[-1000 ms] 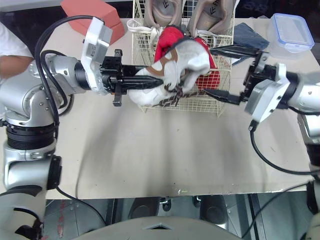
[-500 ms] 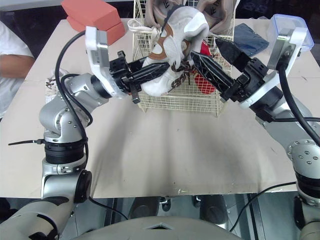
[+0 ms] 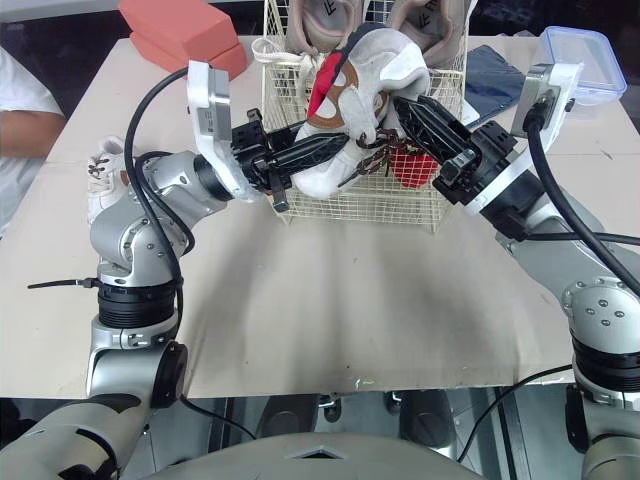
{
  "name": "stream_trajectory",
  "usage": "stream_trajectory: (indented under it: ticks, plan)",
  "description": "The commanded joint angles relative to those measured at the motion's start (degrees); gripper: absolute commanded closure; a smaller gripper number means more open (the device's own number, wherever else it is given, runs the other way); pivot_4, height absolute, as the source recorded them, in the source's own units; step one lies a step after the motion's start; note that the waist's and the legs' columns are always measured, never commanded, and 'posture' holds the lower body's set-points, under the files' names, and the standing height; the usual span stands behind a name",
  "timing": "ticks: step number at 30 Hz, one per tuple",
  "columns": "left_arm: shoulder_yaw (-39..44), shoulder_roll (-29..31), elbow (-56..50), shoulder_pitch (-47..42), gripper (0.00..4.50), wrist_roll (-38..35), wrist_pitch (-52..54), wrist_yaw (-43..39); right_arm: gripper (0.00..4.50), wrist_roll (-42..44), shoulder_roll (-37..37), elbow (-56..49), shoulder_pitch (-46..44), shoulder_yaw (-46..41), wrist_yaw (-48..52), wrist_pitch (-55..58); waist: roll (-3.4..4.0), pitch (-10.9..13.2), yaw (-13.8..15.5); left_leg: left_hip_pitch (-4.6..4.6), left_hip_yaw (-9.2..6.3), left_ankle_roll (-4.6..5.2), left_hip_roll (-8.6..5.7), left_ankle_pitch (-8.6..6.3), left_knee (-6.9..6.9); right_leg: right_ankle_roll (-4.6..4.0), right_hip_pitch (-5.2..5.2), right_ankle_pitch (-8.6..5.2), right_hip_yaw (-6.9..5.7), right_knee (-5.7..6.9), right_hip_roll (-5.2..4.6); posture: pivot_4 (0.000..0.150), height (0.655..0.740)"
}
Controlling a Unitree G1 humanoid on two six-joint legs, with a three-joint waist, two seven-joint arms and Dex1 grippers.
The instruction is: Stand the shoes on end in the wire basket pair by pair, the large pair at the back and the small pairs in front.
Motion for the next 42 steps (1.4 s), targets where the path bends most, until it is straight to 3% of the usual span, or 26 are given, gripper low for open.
stream_trajectory:
  ticks: [1, 3, 4, 5, 6, 16, 24, 34, 42]
  plan:
    - [-0.09, 0.35, -2.00, -0.60, 2.23, -0.98, -0.18, -0.72, 4.50, -0.21, 0.79, -2.37, -1.82, -1.93, -1.82, 0.11, 0.00, 0.00, -0.01, 0.00, 0.00, 0.00, 0.00, 0.00, 0.00, 0.00, 0.00, 0.00, 0.00, 0.00, 0.00, 0.150, 0.6860]
    - [-0.25, 0.56, -2.16, -0.37, 1.23, -0.06, -0.94, -0.65, 4.50, -0.43, 1.34, -2.84, -2.16, -2.43, -3.21, 0.07, 0.00, 0.00, 0.00, 0.00, 0.01, 0.00, 0.00, 0.00, 0.00, 0.00, 0.00, 0.00, 0.00, -0.01, 0.00, 0.150, 0.6860]
    - [-0.24, 0.76, -2.23, -0.27, 0.98, 0.34, -1.43, -0.78, 4.50, -0.39, 1.59, -3.10, -2.32, -2.68, -3.96, -0.01, 0.00, 0.00, -0.01, -0.01, 0.00, 0.00, 0.00, 0.00, 0.00, 0.00, 0.00, 0.00, 0.00, -0.01, 0.00, 0.150, 0.6860]
    - [0.02, 1.03, -2.35, -0.08, 0.29, 0.30, -1.49, -0.93, 4.50, -0.38, 1.87, -3.50, -2.50, -2.98, -4.93, -0.22, 0.00, 0.00, -0.01, -0.01, 0.00, 0.00, -0.01, 0.00, 0.00, 0.00, 0.00, 0.00, 0.00, -0.01, 0.00, 0.150, 0.6860]
    - [0.37, 1.69, -2.67, 0.18, 0.04, -0.12, -1.20, -1.42, 4.50, -0.48, 2.05, -3.99, -2.64, -3.37, -5.98, -0.46, 0.00, 0.00, -0.01, -0.01, 0.00, 0.00, -0.01, 0.00, 0.00, 0.00, 0.00, 0.00, -0.01, -0.01, 0.00, 0.150, 0.6860]
    - [3.87, 13.28, -6.56, 0.49, 0.04, -3.90, 3.93, -5.32, 4.50, -13.04, 1.82, -9.35, 1.76, -5.60, -14.65, -0.56, 0.01, 0.00, 0.00, -0.01, 0.01, 0.00, 0.01, 0.00, -0.06, 0.07, -0.04, -0.05, 0.02, -0.03, -0.01, 0.150, 0.6860]
    - [0.24, 18.74, -8.68, -1.92, 0.04, -1.57, 8.32, -5.02, 4.50, -30.61, 3.49, -12.08, 8.52, 1.10, -13.42, 0.49, -0.02, -0.05, -0.09, 0.02, -0.01, -0.01, 0.01, 0.00, -0.05, 0.21, -0.02, -0.13, 0.02, -0.01, 0.00, 0.150, 0.6860]
    - [0.07, 19.30, -9.92, -3.26, 0.04, -2.11, 10.98, -3.28, 4.50, -41.57, 5.49, -15.02, 14.16, 3.70, -11.16, 2.37, -0.04, -0.05, -0.06, 0.02, 0.00, -0.01, 0.01, 0.00, -0.06, 0.23, -0.04, -0.15, 0.05, -0.01, 0.00, 0.150, 0.6860]
    - [-0.26, 19.73, -10.87, -2.33, 0.04, -1.96, 12.00, -3.85, 4.50, -42.58, 9.41, -15.78, 15.66, 4.73, -13.63, 11.26, -0.06, -0.06, -0.07, 0.01, -0.01, -0.01, 0.01, 0.00, -0.06, 0.23, -0.04, -0.16, 0.04, -0.02, 0.01, 0.150, 0.6860]
